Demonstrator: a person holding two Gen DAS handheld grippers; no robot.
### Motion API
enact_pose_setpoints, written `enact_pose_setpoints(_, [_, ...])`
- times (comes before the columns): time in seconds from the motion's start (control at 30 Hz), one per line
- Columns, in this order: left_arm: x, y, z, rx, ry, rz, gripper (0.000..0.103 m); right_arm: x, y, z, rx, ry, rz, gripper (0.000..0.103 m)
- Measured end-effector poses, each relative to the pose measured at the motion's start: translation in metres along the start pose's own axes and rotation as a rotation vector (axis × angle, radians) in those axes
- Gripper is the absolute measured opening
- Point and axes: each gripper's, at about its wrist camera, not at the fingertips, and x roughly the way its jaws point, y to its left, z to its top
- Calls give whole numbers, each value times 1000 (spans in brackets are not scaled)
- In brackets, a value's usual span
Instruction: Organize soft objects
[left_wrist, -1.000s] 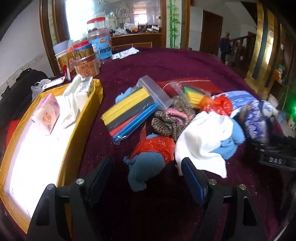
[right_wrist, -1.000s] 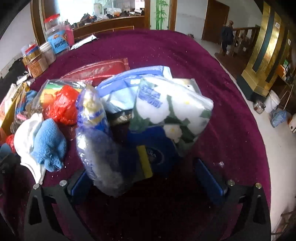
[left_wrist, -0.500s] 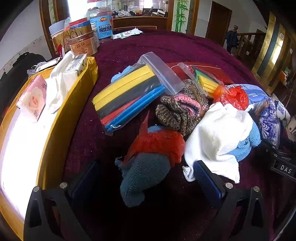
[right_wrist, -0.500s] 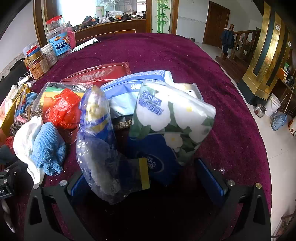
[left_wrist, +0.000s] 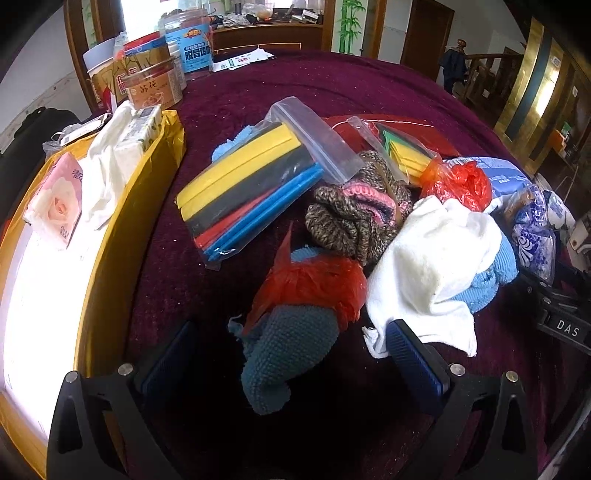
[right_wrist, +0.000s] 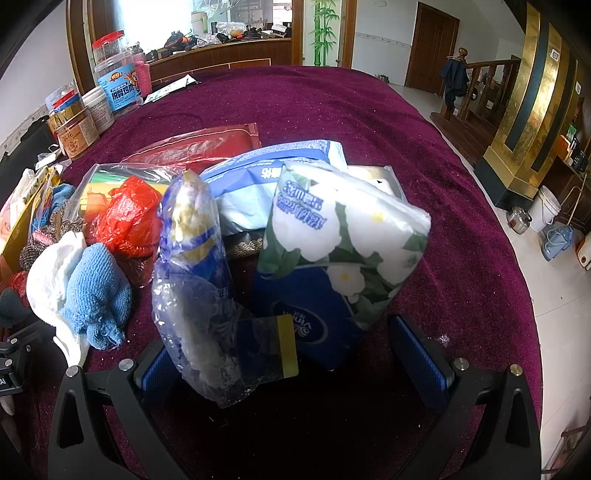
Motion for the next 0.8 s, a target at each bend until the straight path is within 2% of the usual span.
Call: enact_pose_setpoints(0.8, [0, 0, -1, 9, -1, -3, 102, -1, 0, -1, 0, 0, 0, 103])
